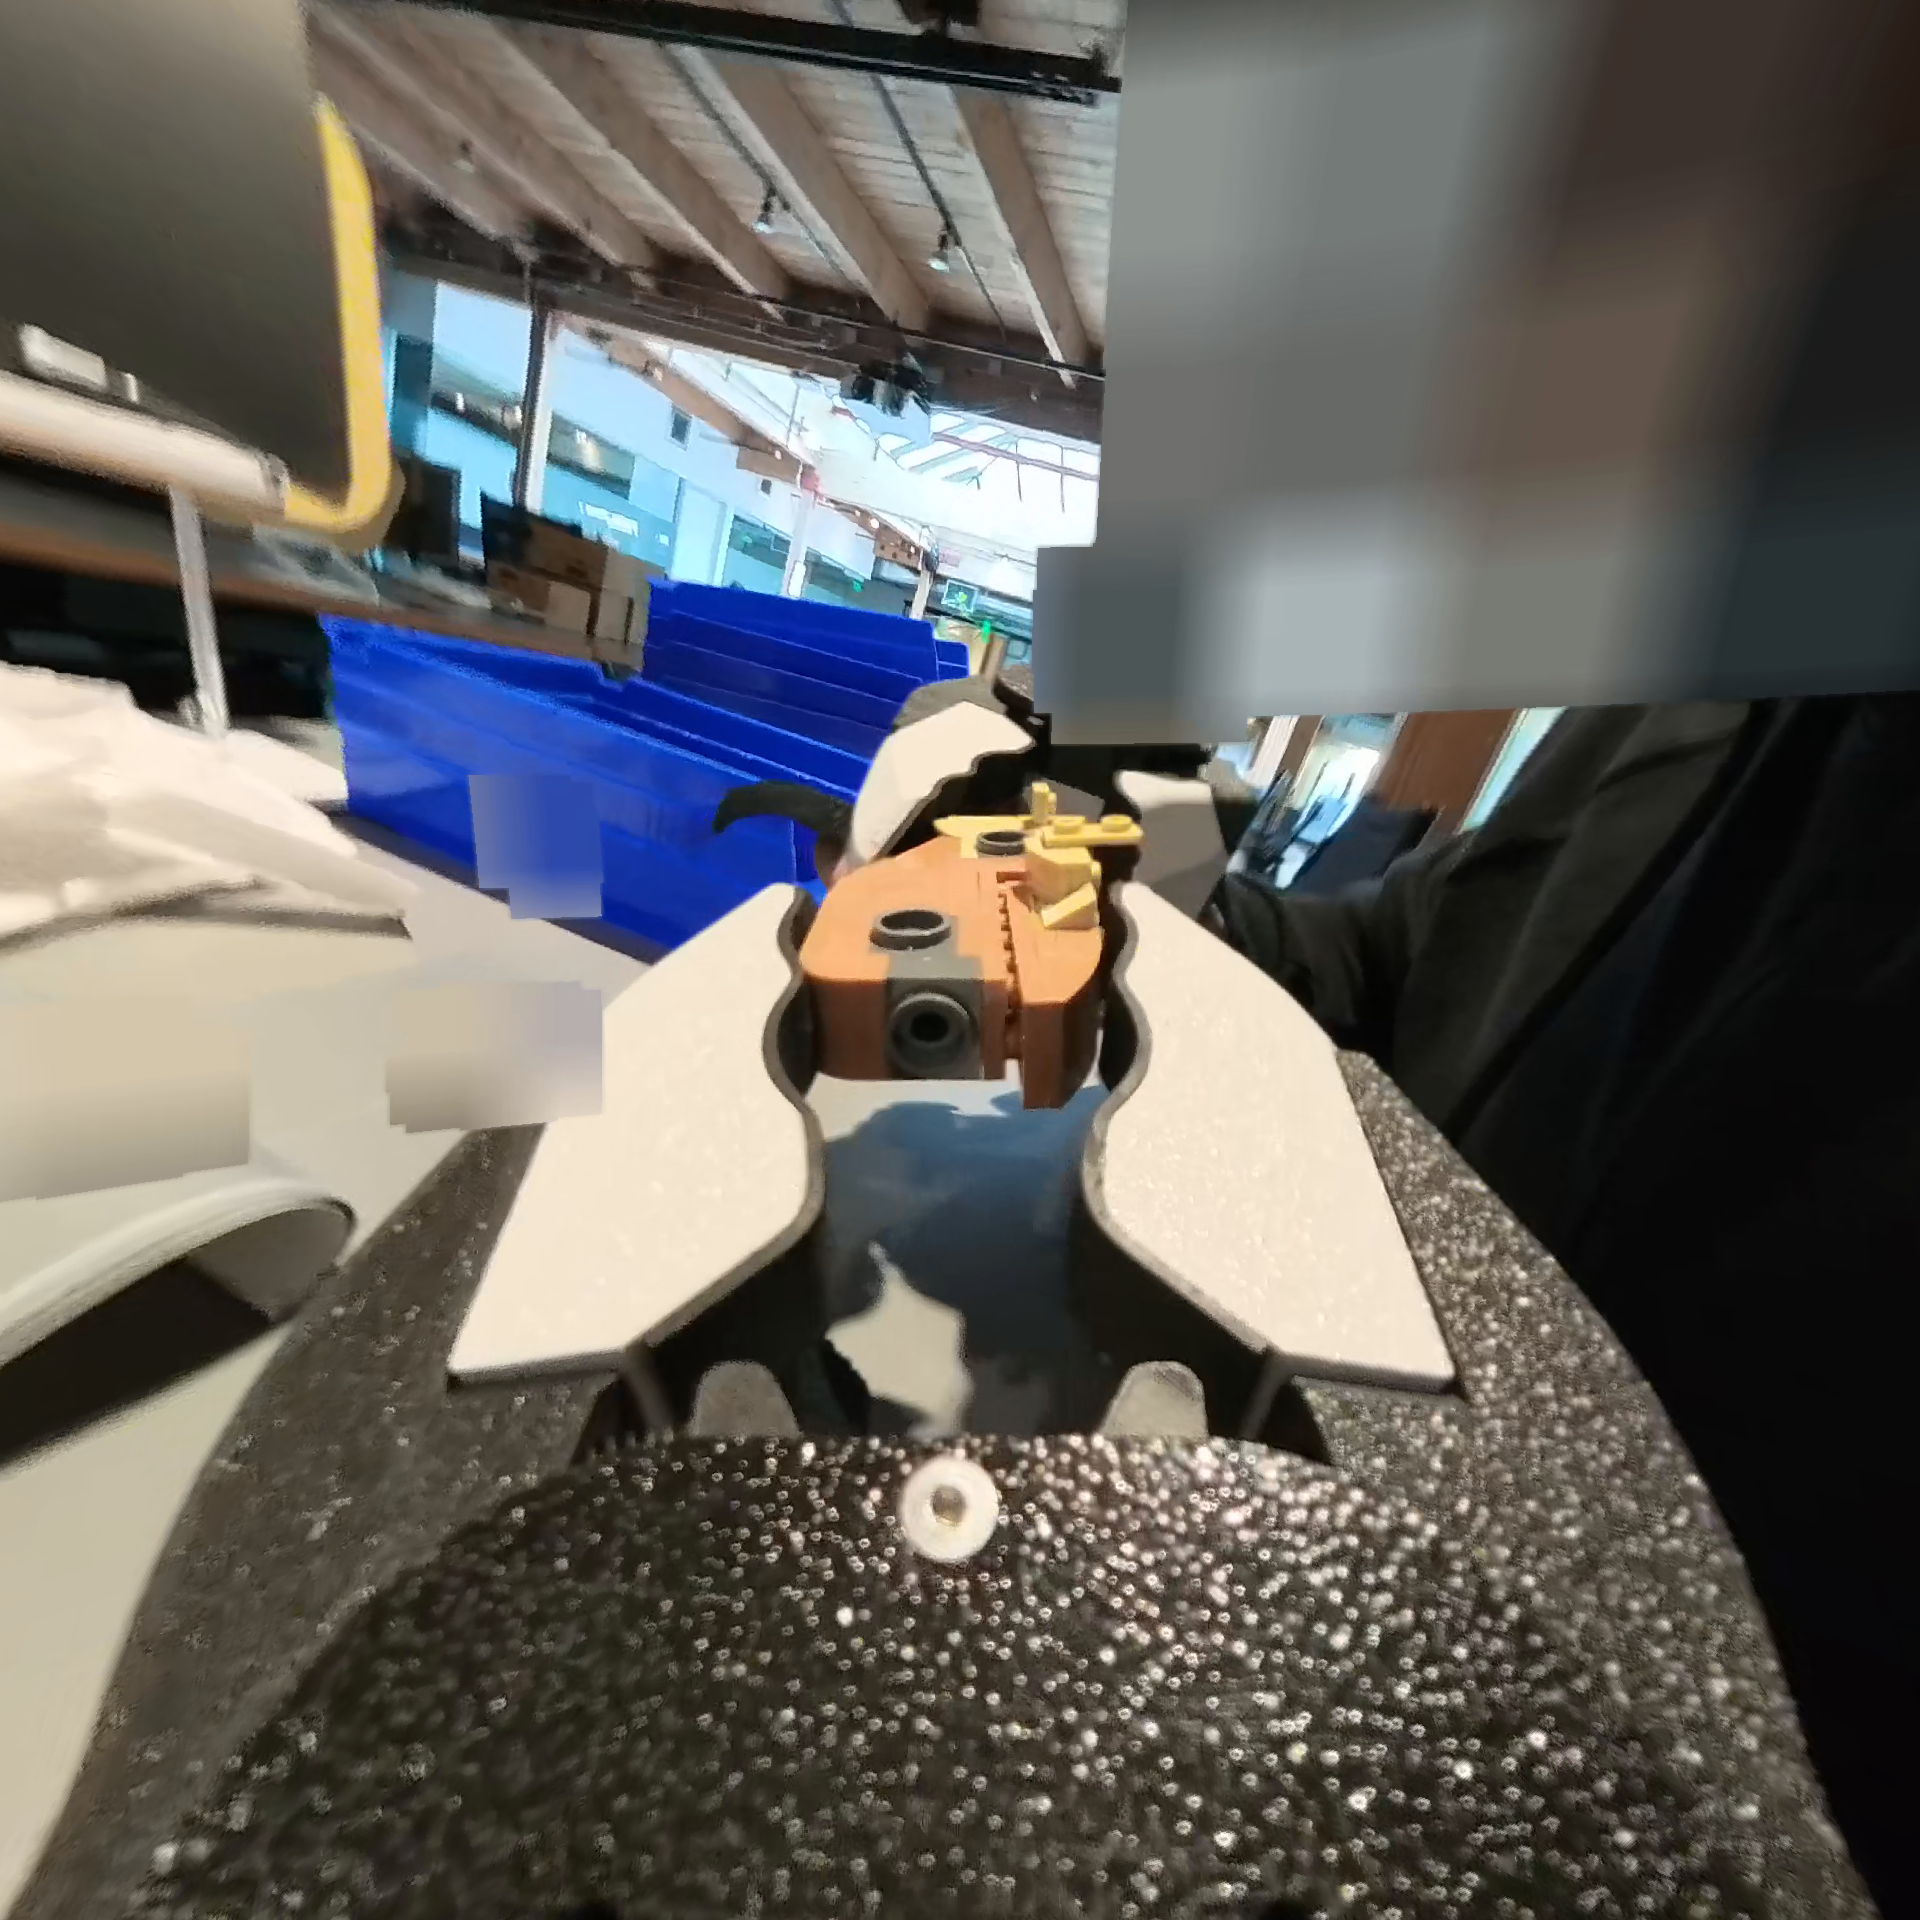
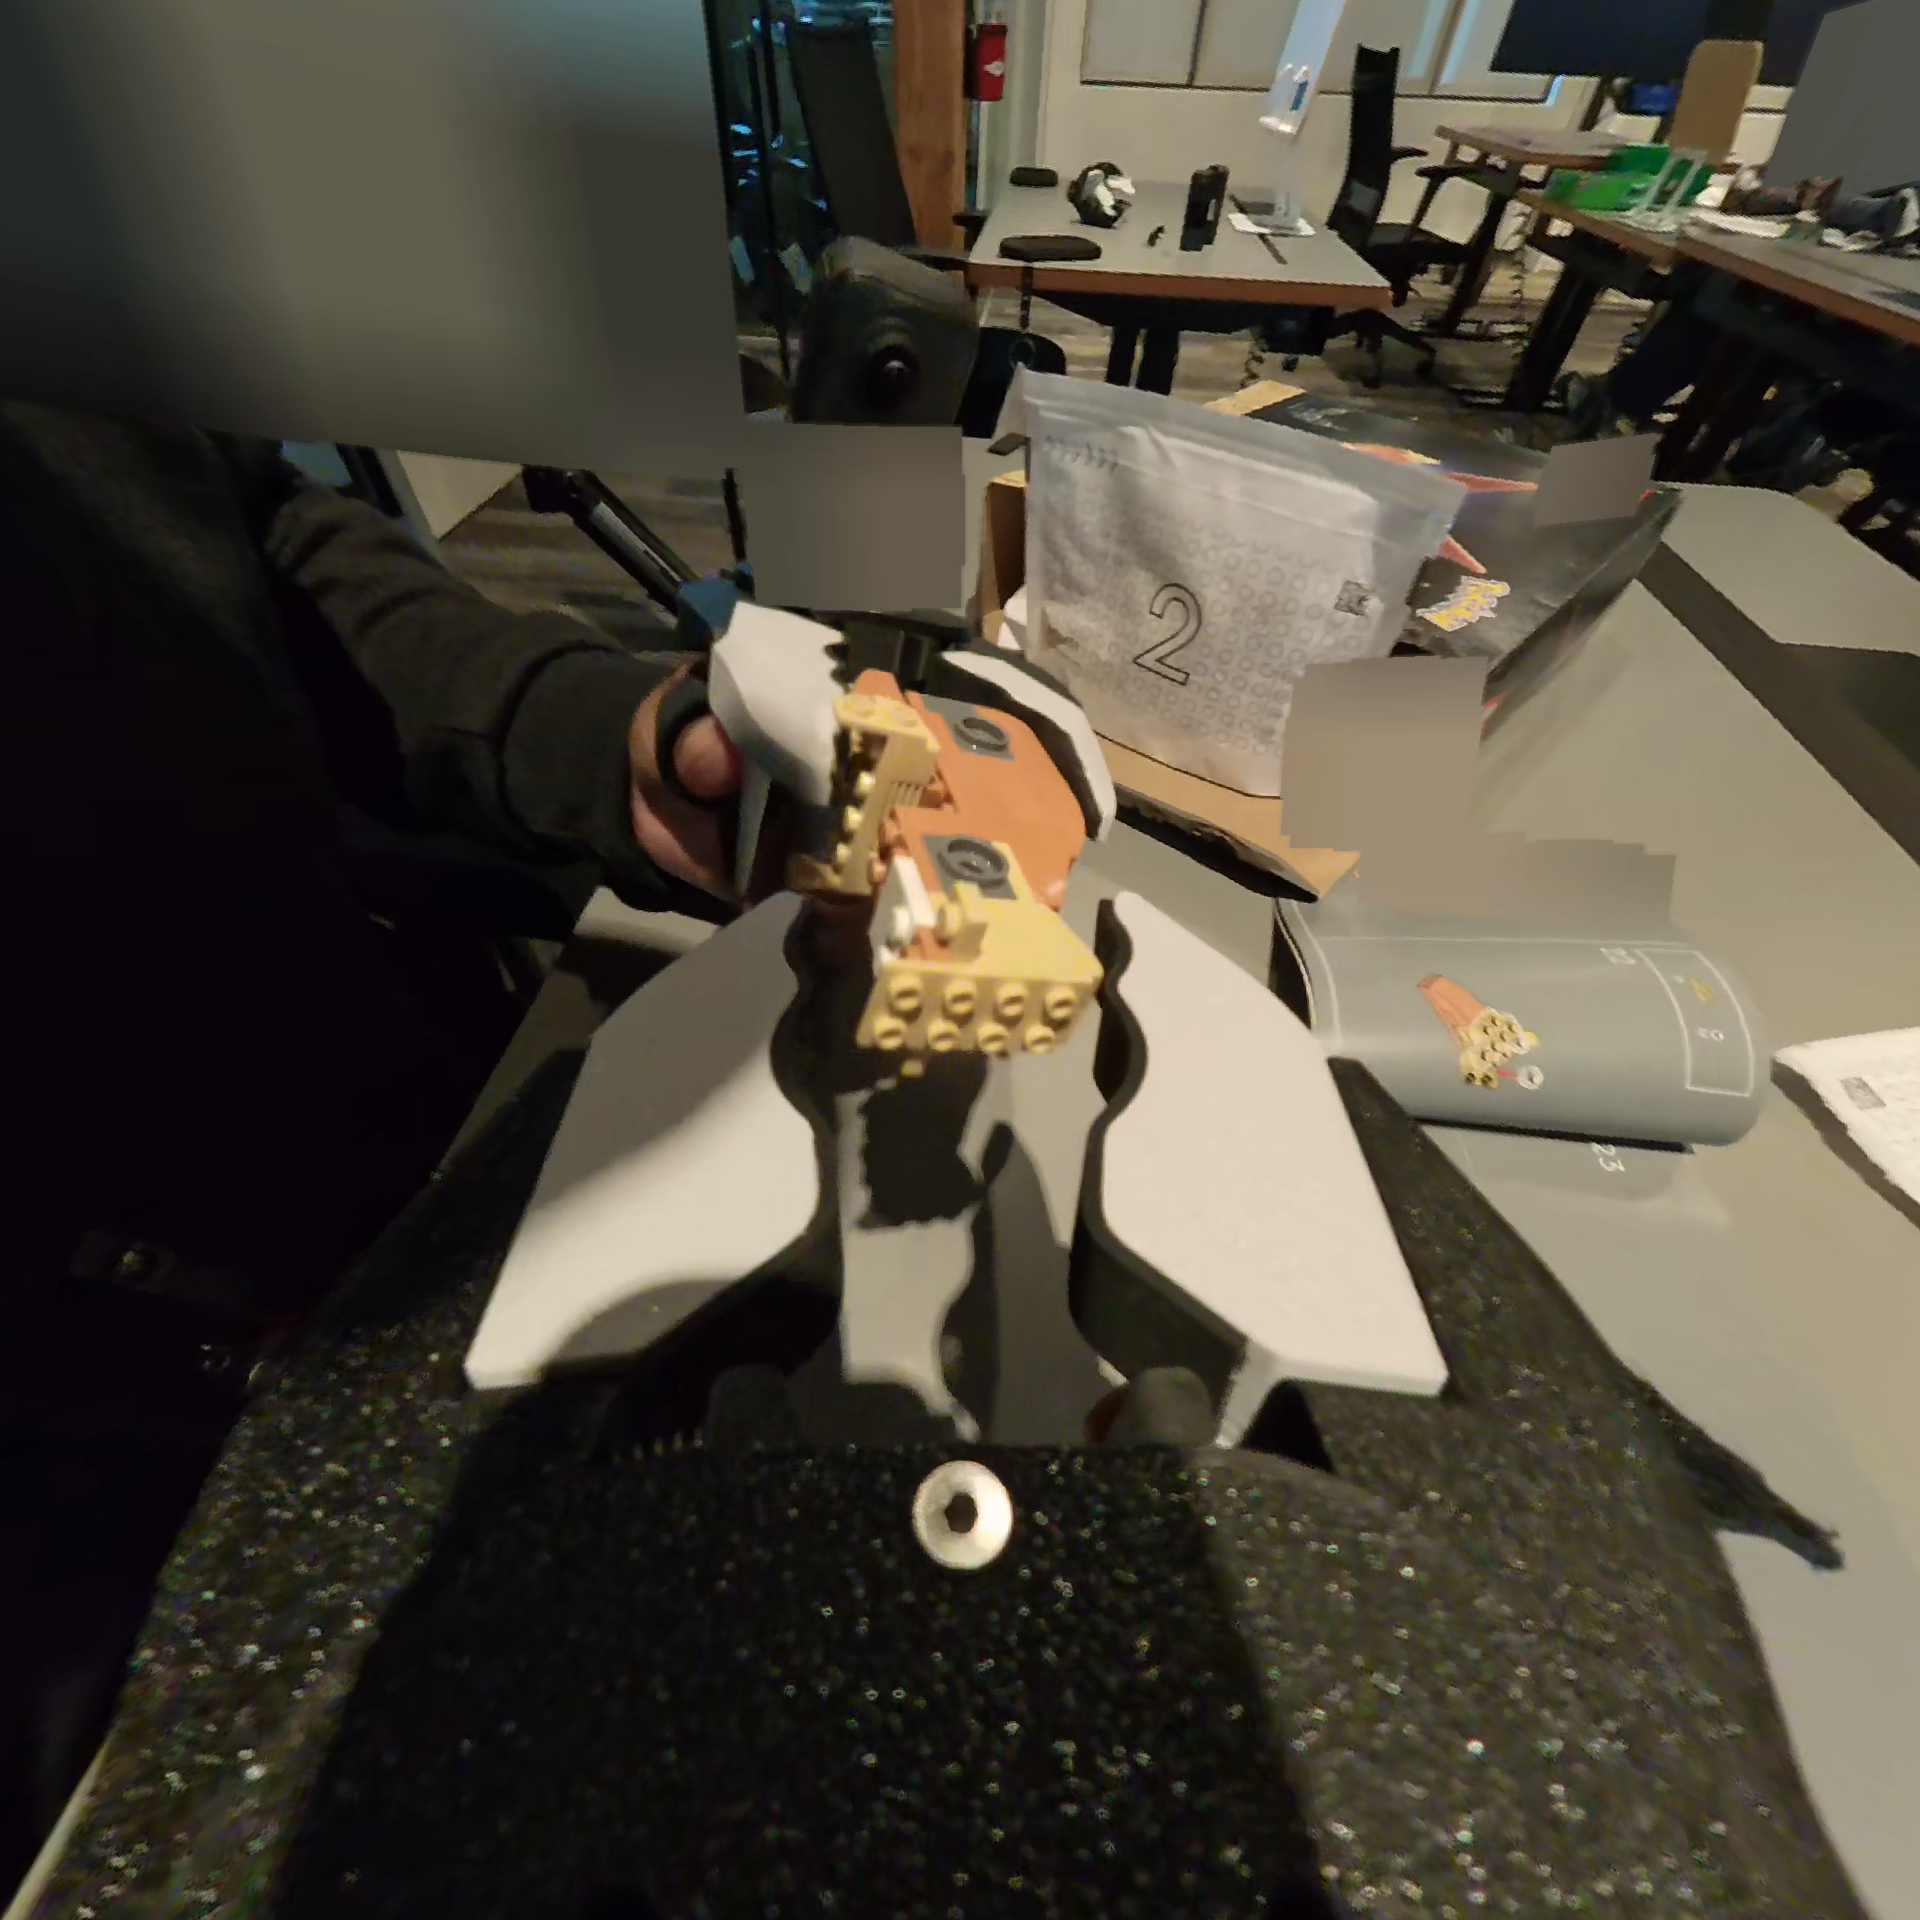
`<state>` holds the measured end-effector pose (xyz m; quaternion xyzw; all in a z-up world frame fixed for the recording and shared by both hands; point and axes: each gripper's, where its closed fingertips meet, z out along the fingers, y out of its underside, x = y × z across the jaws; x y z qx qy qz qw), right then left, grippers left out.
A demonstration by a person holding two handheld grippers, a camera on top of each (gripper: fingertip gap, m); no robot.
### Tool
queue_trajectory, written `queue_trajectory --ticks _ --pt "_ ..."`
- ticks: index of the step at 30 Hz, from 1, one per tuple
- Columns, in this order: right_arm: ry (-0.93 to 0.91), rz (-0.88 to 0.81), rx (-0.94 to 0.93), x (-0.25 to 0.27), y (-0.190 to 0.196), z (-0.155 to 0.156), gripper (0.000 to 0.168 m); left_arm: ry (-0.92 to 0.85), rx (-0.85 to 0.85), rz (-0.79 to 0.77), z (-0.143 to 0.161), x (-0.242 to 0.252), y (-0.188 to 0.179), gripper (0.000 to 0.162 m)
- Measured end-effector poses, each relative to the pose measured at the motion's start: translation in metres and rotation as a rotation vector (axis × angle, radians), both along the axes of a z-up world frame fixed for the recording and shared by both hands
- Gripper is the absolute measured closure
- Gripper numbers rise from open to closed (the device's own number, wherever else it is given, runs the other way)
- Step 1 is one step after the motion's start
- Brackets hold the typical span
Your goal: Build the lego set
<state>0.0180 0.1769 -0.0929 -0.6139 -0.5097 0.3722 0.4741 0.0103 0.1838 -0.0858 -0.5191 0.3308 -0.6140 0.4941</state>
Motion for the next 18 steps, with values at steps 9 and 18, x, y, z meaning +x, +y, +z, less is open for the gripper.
queue_trajectory --ticks 9,18 --pt "-0.192 -0.101 0.485 0.024 0.011 -0.017 0.123 0.026 -0.409 -0.096 -0.013 0.008 0.01 0.11" --pt "-0.198 -0.075 0.568 0.02 0.006 -0.023 0.133 0.049 -0.52 -0.169 -0.028 0.016 0.0 0.11"
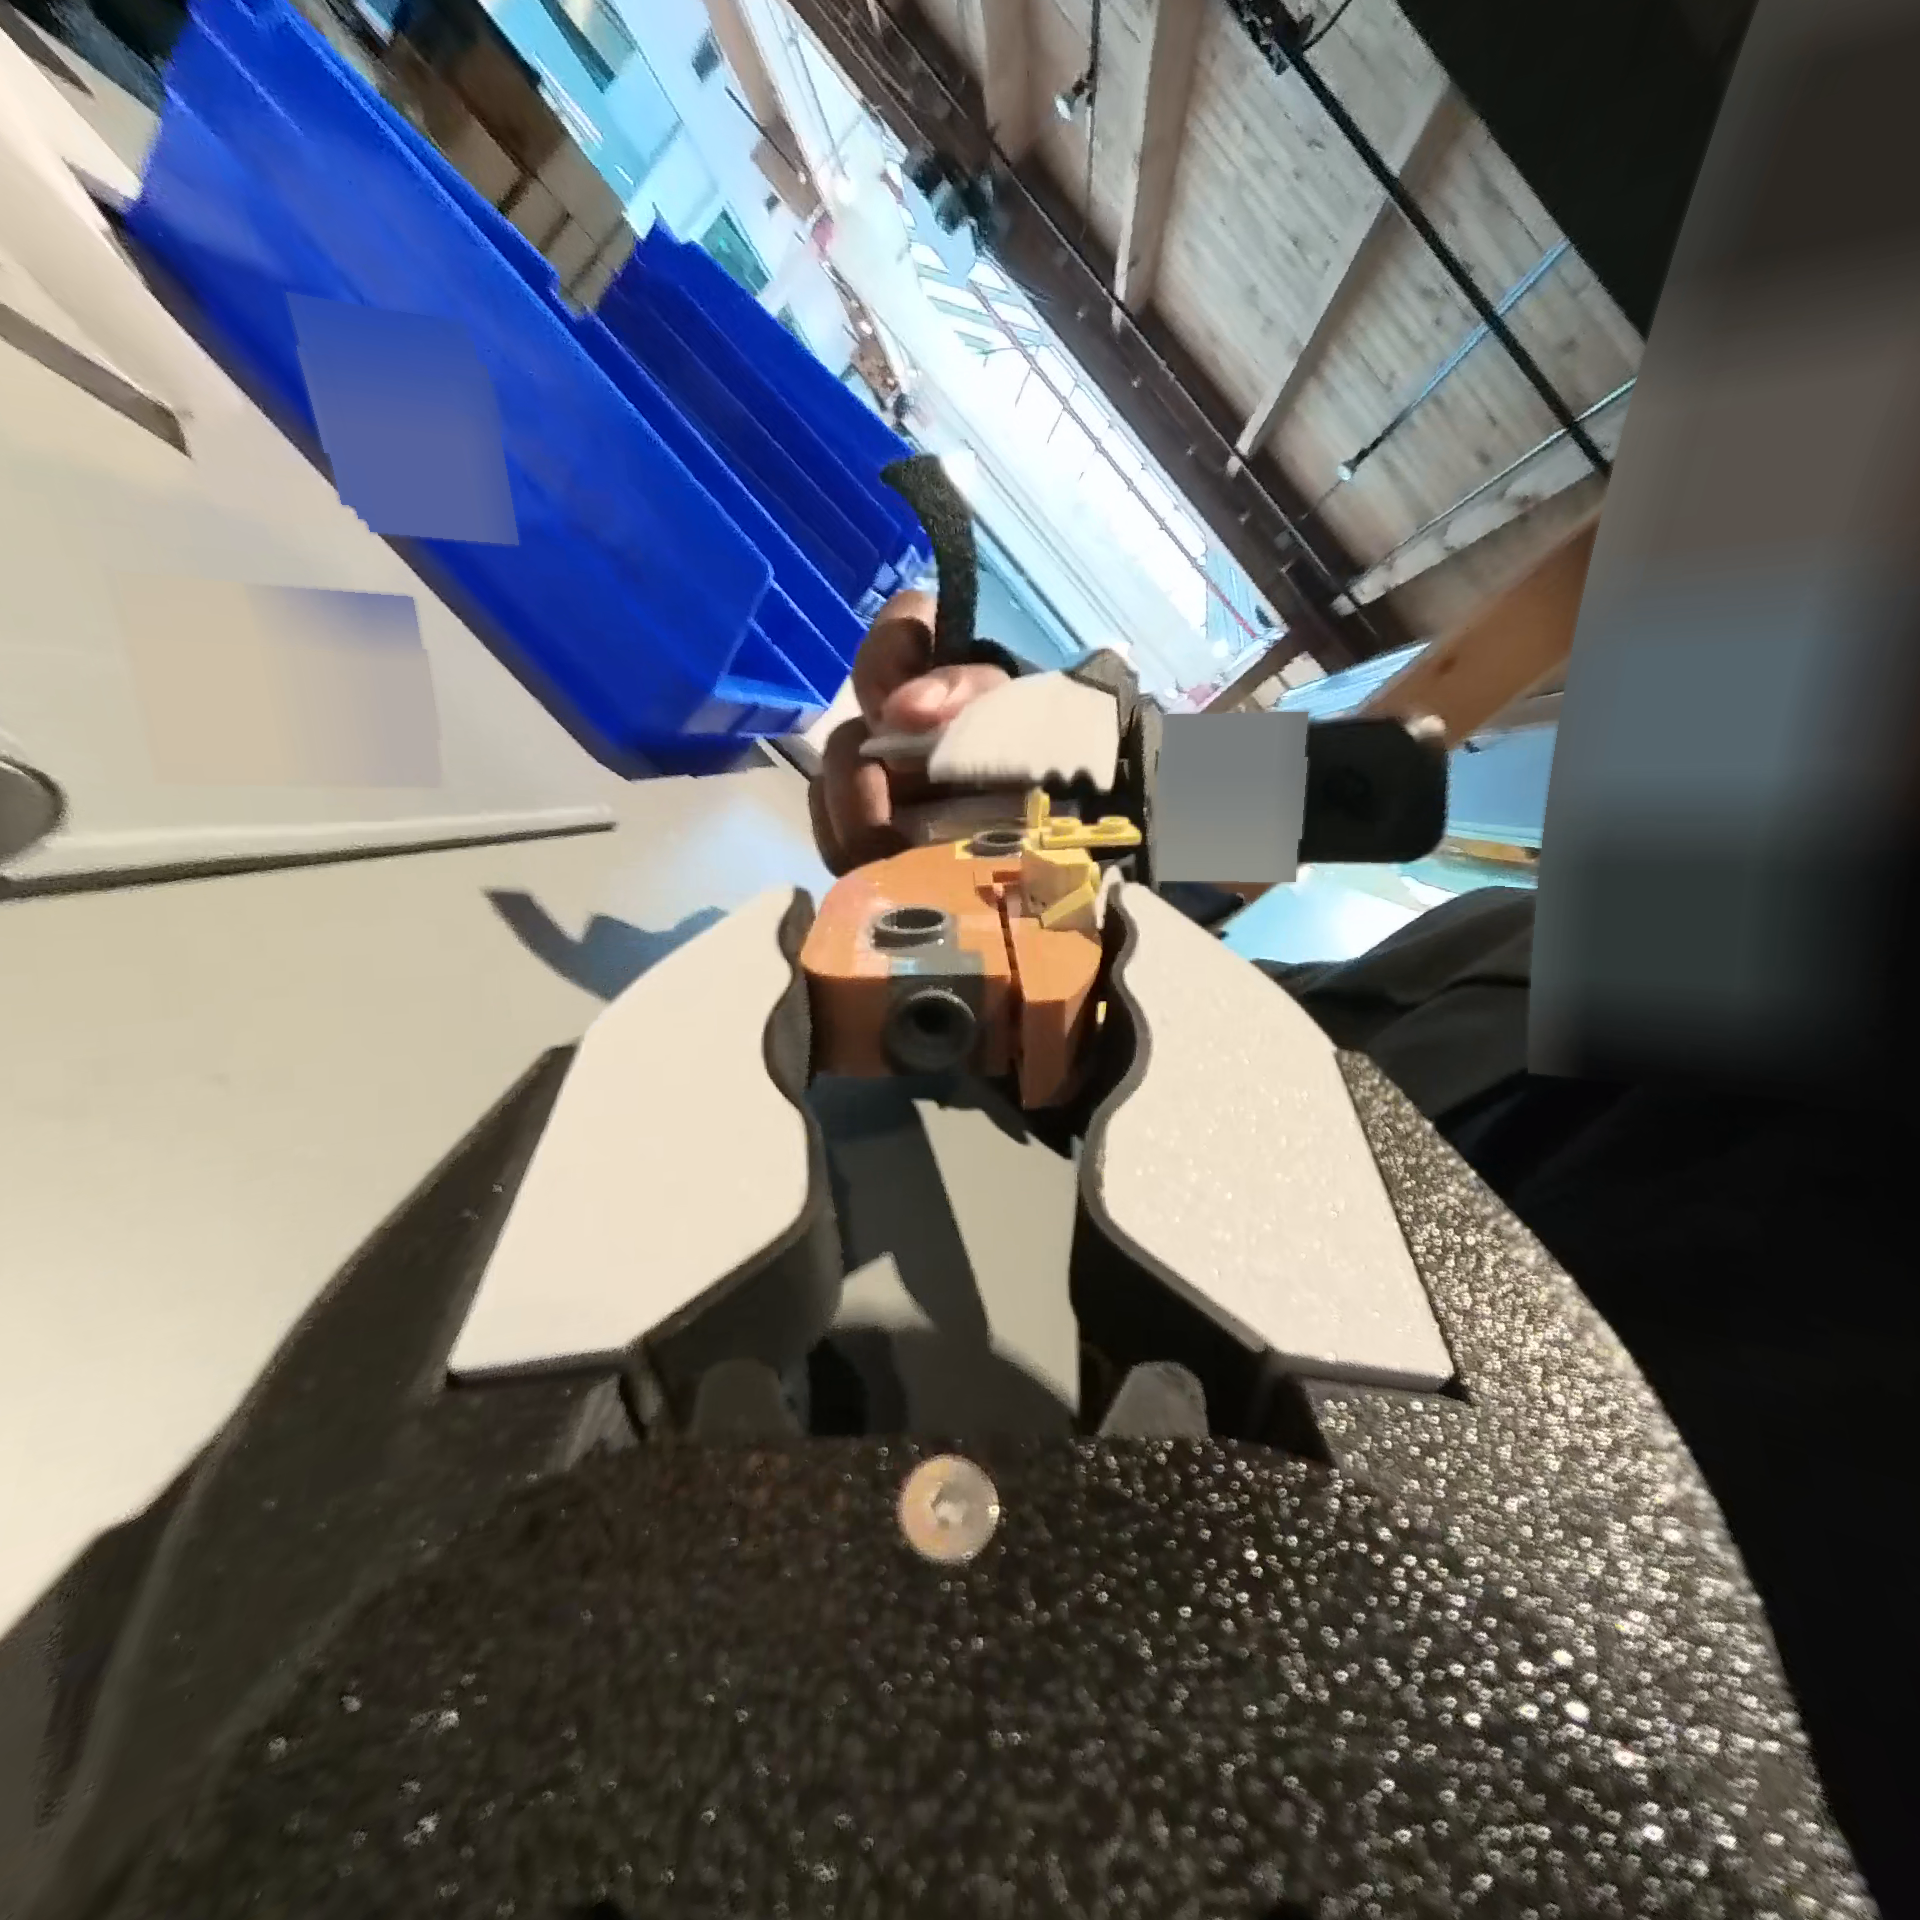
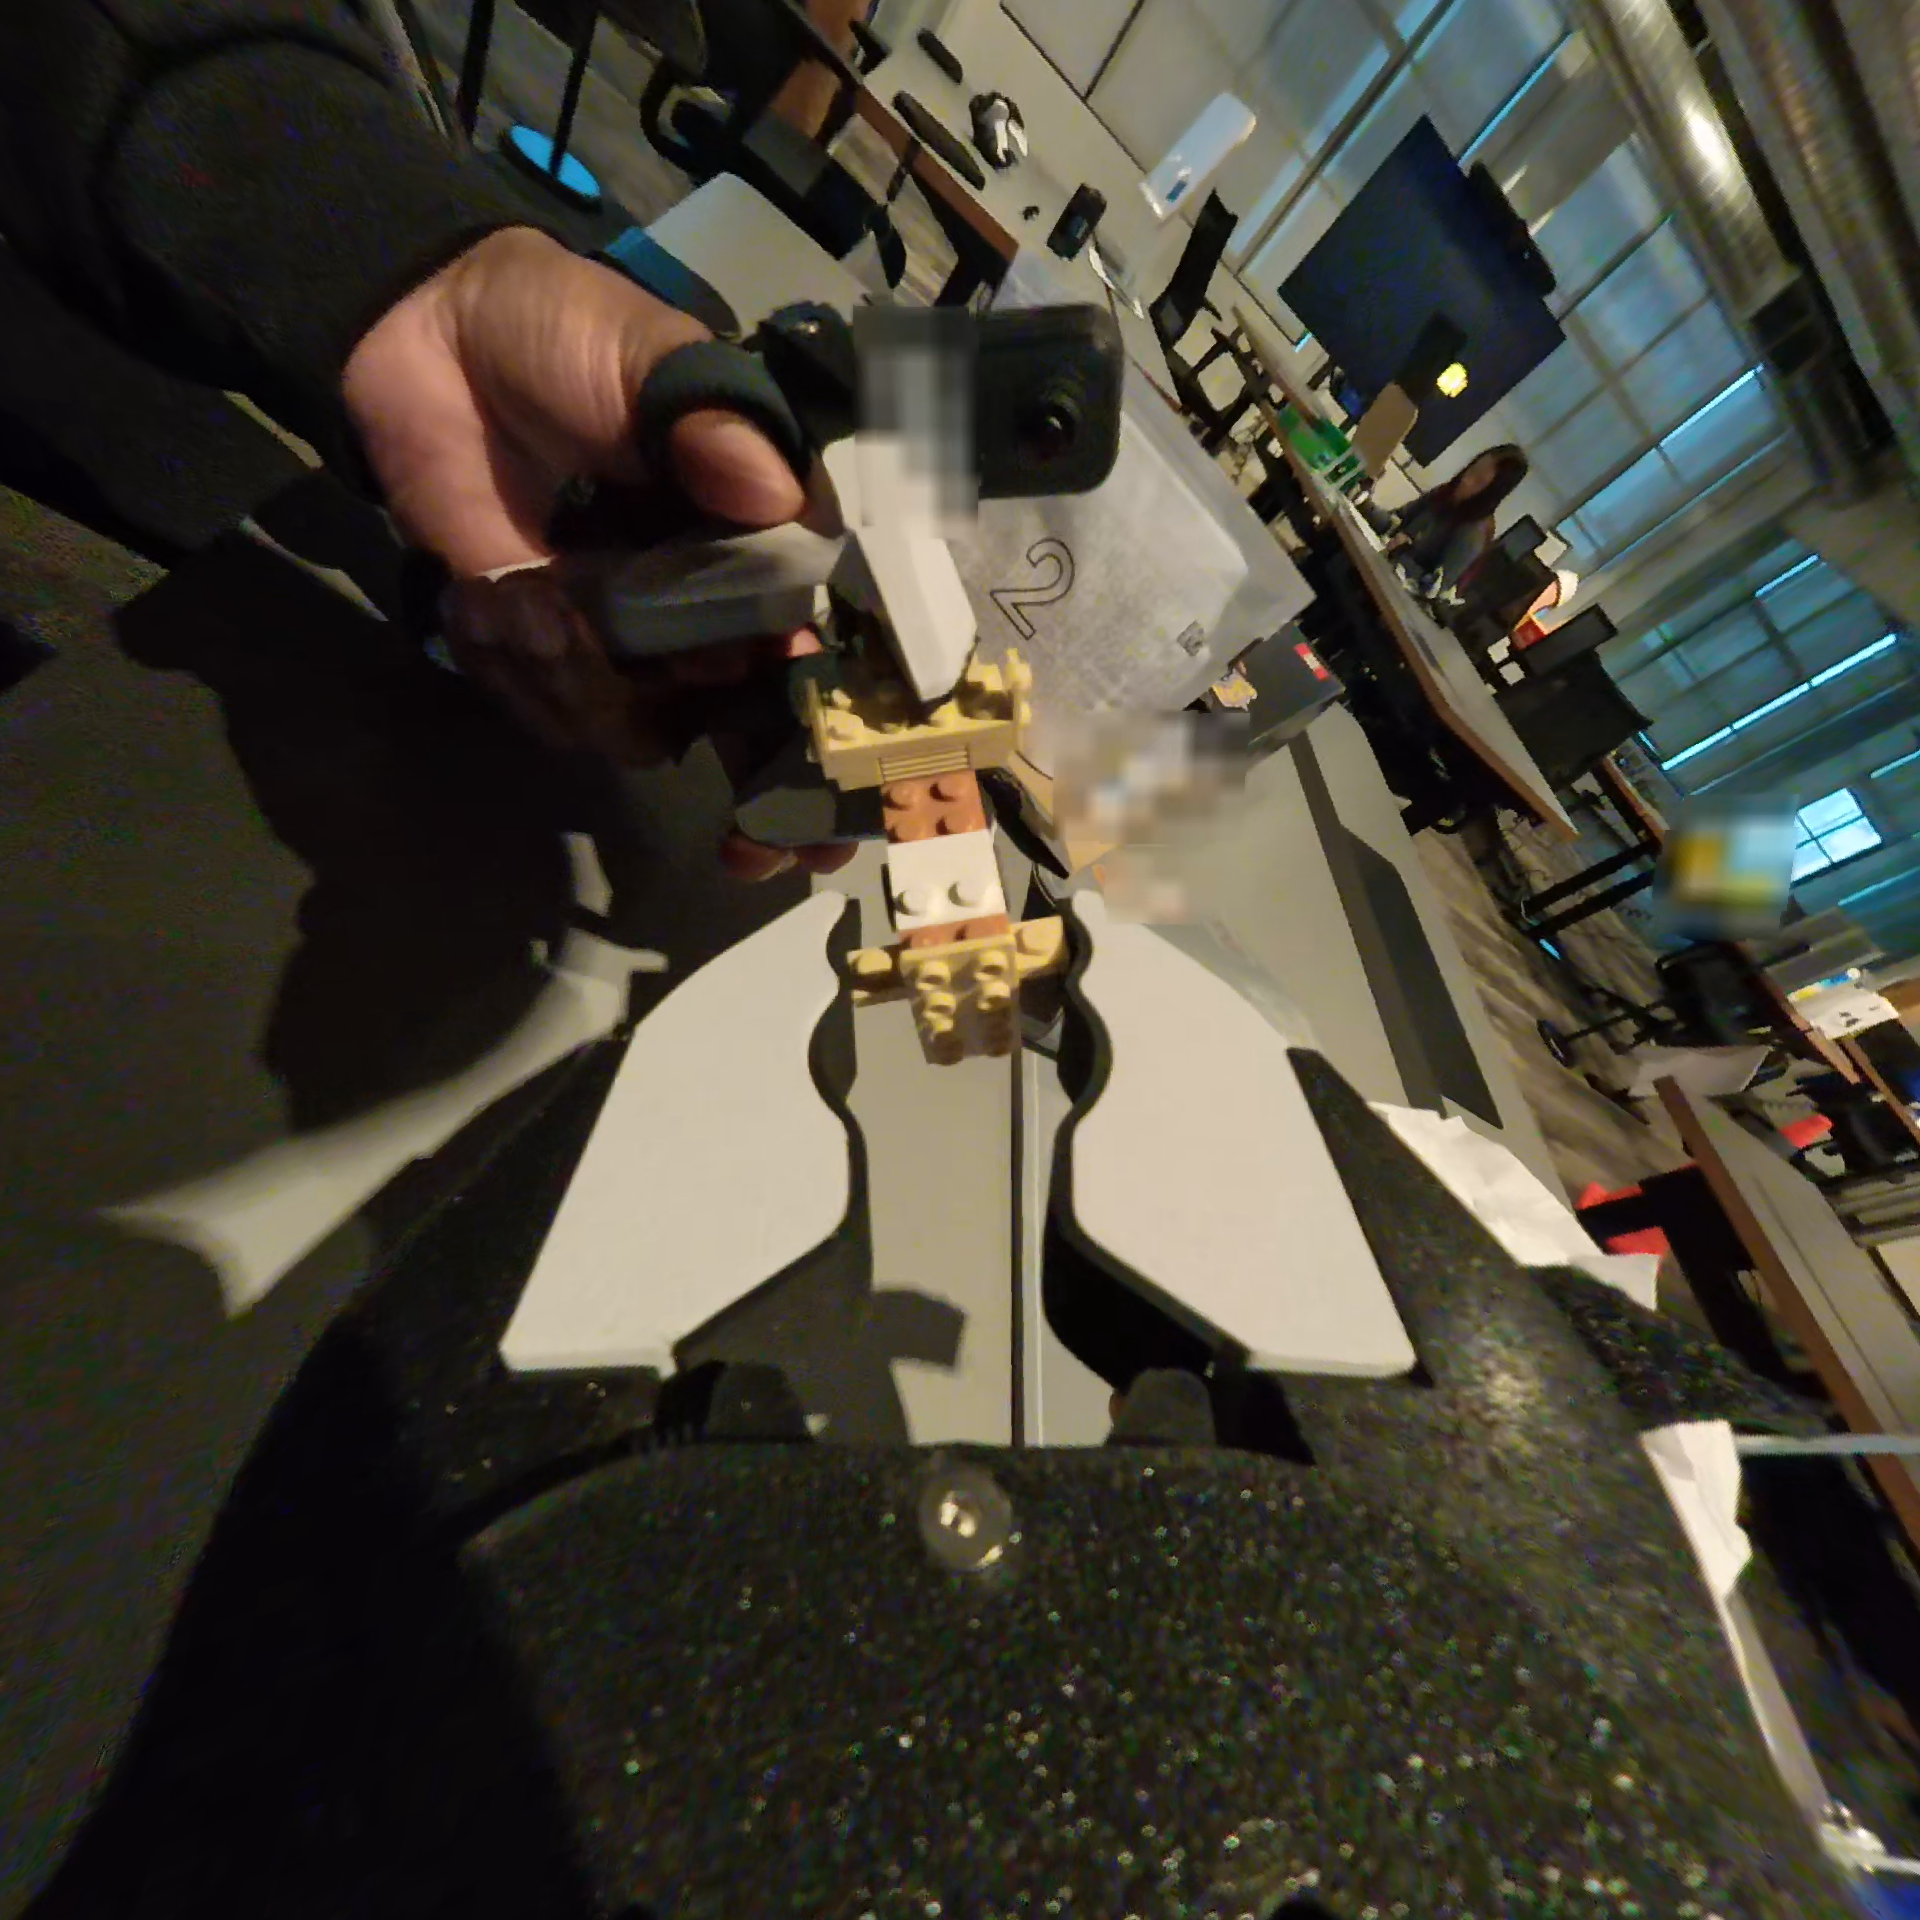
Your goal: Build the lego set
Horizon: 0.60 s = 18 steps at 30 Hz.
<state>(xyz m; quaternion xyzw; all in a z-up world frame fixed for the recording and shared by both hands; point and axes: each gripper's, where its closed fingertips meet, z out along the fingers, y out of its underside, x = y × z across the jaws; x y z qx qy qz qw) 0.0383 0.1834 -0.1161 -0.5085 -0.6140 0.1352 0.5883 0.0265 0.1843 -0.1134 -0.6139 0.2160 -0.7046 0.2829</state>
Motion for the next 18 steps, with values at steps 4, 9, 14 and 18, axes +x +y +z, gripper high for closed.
queue_trajectory --ticks 4,9,14,18 --pt "-0.004 0.026 0.018 0.0 -0.004 -0.001 0.133 0.014 -0.006 -0.039 -0.001 0.001 -0.005 0.11" --pt "-0.013 0.017 0.034 -0.002 -0.005 -0.002 0.134 0.061 -0.025 -0.046 -0.004 0.001 -0.005 0.109" --pt "-0.021 0.013 0.04 -0.006 -0.007 -0.005 0.134 0.118 -0.029 -0.047 -0.012 0.002 -0.004 0.106" --pt "-0.011 0.02 0.015 -0.006 -0.007 -0.005 0.134 0.144 -0.012 -0.072 -0.014 0.002 -0.007 0.106"
